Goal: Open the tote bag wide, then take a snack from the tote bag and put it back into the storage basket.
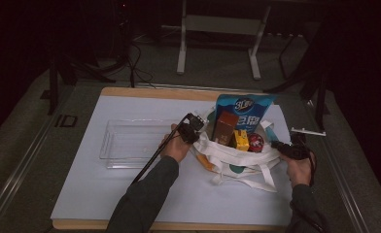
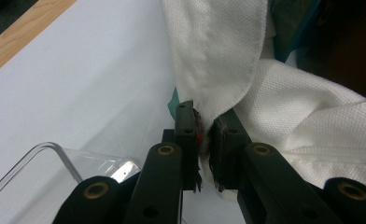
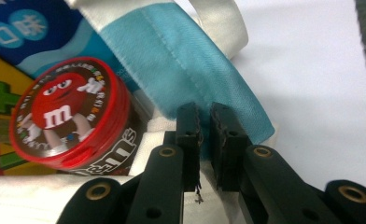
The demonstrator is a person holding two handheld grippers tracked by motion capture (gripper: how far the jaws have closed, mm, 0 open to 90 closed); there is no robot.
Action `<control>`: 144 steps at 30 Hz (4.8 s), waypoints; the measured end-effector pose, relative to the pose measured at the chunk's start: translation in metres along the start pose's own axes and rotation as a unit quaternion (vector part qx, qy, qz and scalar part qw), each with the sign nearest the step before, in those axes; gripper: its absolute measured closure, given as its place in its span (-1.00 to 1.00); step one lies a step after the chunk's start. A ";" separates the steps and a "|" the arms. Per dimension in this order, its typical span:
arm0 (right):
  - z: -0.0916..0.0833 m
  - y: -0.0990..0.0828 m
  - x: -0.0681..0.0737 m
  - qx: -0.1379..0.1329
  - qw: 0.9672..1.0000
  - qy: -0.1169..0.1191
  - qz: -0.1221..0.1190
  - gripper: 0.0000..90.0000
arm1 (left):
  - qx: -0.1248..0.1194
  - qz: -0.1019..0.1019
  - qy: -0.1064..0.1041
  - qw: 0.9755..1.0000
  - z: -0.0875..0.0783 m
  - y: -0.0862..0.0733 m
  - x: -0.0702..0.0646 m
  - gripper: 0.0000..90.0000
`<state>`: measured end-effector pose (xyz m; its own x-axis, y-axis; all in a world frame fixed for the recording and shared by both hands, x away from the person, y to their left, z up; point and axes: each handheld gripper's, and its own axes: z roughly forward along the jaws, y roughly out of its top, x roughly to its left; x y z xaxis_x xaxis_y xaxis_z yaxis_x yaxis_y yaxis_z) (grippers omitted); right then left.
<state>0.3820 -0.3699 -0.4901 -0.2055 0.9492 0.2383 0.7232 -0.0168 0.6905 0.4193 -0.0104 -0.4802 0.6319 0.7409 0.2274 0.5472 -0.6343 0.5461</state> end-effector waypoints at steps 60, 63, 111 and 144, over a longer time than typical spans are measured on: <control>-0.024 -0.003 0.007 0.003 0.999 0.004 -0.049 0.79 | -0.061 0.052 -0.144 0.986 -0.026 -0.015 -0.054 0.72; -0.024 -0.003 0.009 0.011 0.998 -0.003 -0.057 0.79 | -0.073 0.070 -0.144 0.984 -0.043 -0.016 -0.049 0.61; -0.012 -0.082 0.049 -0.040 0.995 0.045 -0.074 0.64 | -0.085 0.143 -0.146 0.975 -0.036 -0.004 -0.049 0.61; -0.008 -0.086 0.047 -0.043 0.993 0.054 -0.092 0.66 | -0.138 0.117 -0.199 0.963 -0.082 0.023 0.005 0.20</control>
<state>0.3050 -0.3263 -0.5332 -0.4017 0.8997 0.1707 0.6089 0.1232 0.7836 0.3900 -0.0030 -0.4002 0.9104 0.4072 0.0735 0.2323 -0.6501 0.7235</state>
